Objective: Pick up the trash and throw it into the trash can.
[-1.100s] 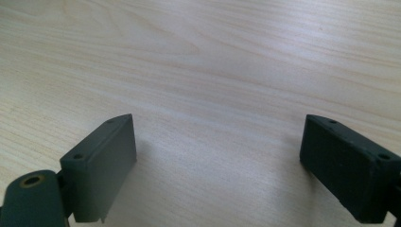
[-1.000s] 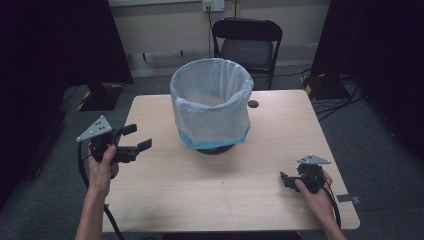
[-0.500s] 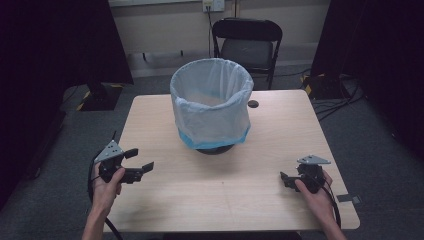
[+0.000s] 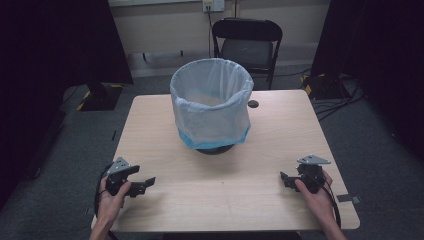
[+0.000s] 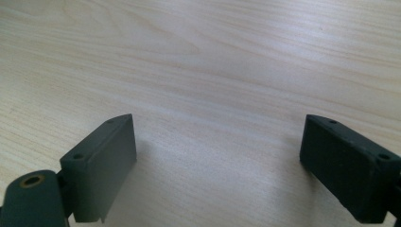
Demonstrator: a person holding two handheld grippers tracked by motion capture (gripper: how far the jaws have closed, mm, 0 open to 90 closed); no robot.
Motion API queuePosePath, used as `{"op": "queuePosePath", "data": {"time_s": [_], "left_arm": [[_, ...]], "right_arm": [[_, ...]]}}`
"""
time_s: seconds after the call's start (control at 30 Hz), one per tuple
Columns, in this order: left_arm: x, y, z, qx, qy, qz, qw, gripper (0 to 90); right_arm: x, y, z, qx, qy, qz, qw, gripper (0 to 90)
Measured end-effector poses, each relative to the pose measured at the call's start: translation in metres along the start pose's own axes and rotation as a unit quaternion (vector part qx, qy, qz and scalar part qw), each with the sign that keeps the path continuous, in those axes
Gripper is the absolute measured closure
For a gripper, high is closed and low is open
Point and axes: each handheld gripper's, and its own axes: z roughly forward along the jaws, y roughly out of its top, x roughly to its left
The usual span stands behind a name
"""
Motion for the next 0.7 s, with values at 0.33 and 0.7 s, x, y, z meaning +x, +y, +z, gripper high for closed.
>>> {"op": "queuePosePath", "data": {"time_s": [0.33,0.7], "left_arm": [[-0.011,-0.014,0.026,0.053,0.014,0.017,0.9984,17.1],[-0.015,-0.020,0.028,0.037,0.029,0.037,0.9982,13.8]], "right_arm": [[0.000,0.000,0.000,0.000,0.000,0.000,1.0000,10.8],[0.000,0.000,0.000,0.000,0.000,0.000,1.0000,10.8]]}}
